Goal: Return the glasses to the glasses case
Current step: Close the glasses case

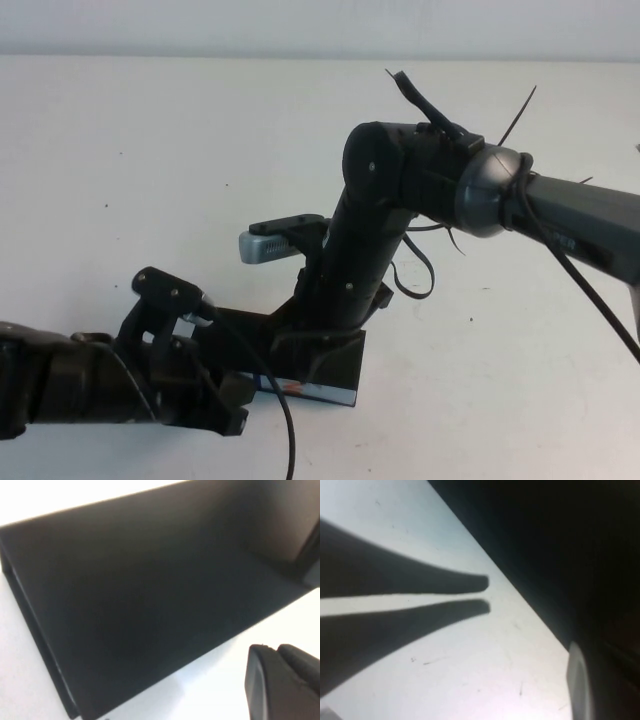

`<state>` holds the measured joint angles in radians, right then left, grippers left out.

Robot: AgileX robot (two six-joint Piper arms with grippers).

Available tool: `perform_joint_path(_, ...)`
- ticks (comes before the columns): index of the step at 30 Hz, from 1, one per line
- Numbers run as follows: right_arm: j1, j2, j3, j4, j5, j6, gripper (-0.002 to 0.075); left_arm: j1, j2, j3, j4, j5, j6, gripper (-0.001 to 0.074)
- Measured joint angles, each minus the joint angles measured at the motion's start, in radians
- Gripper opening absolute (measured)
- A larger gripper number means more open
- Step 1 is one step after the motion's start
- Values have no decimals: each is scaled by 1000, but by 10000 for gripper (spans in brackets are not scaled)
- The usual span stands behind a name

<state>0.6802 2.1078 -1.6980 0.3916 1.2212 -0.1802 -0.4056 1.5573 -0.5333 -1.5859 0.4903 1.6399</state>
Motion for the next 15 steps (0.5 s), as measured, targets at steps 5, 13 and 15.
perform_joint_path(5,2,0,0,-32,0,4,-13,0,-81,2,33,2,-39,-1)
perform_joint_path(13,2,0,-29,-119,9,22,-13,0,-242,2,123,10,-159,-1)
perform_joint_path(15,2,-2,-41,-143,6,24,-13,0,-303,4,141,10,-177,-1)
